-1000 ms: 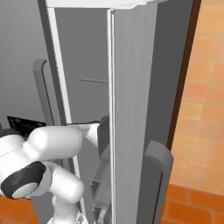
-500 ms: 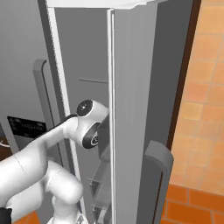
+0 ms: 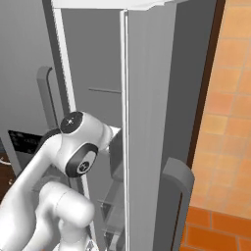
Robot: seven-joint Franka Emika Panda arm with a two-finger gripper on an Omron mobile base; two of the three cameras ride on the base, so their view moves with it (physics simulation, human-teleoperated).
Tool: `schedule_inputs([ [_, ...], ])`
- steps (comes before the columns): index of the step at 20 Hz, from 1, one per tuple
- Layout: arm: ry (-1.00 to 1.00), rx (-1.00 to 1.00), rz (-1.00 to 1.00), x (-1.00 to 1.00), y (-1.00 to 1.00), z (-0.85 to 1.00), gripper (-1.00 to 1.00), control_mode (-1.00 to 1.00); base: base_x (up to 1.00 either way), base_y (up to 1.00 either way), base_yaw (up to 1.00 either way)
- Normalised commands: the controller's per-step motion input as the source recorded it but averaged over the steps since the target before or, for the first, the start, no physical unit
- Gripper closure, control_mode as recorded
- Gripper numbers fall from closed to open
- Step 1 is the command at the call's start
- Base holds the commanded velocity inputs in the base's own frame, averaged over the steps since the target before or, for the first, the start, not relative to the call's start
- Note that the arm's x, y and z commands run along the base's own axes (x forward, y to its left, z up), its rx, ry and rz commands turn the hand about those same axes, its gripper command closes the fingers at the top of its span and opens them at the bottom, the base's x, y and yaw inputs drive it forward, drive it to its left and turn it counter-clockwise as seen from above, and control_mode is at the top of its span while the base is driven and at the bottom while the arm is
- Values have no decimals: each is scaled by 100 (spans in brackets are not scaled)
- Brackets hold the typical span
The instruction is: Place one avocado and one steak in each tupperware on the nearby counter, to pack two identical lunches.
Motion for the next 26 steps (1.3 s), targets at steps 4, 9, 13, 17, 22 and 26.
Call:
schedule_inputs([
  [4,0,7,0,-75,58,31,100,-100,0,0,0],
  [9,0,1,0,-79,70,25,100,-100,0,0,0],
  [13,0,-1,0,-58,19,-1,100,-100,0,0,0],
  [17,-3,0,0,-63,0,0,100,100,-24,6,0],
  [22,0,0,0,0,0,0,100,100,-67,84,8],
  [26,0,0,0,0,0,0,100,100,-36,100,13],
])
